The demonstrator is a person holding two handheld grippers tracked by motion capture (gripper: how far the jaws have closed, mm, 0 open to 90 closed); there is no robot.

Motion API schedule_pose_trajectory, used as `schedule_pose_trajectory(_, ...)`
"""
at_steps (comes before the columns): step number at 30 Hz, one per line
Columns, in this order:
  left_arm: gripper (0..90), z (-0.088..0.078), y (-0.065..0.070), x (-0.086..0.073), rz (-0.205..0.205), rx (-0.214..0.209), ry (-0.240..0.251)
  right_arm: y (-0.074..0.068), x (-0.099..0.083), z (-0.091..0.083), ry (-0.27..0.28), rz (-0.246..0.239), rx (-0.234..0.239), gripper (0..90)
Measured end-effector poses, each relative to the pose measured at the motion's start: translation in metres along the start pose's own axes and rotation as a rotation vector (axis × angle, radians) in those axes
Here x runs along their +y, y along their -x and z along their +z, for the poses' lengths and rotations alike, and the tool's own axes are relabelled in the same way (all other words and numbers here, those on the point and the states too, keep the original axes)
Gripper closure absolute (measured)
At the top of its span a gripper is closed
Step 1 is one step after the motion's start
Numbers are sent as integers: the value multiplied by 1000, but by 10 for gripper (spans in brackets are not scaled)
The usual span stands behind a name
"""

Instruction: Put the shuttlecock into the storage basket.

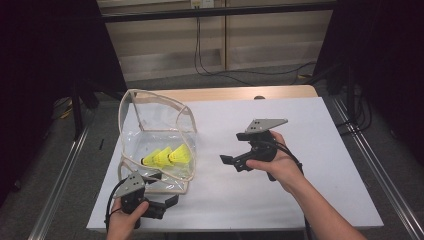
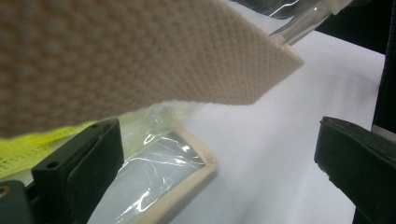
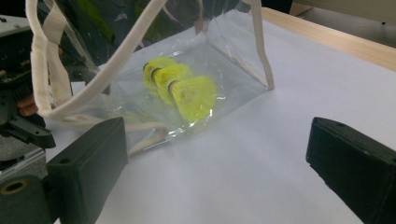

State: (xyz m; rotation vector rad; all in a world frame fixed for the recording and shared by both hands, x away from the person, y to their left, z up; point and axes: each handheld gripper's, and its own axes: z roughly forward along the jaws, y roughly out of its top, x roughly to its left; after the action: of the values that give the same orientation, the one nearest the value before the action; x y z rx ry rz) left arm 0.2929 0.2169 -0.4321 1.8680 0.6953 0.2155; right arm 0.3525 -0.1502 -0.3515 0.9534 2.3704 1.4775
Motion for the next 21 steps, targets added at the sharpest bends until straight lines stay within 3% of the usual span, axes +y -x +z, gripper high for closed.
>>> schedule_pose_trajectory(21, 15, 0, 0, 0, 0, 2, 0, 16, -38, -17, 8, 11, -31, 54)
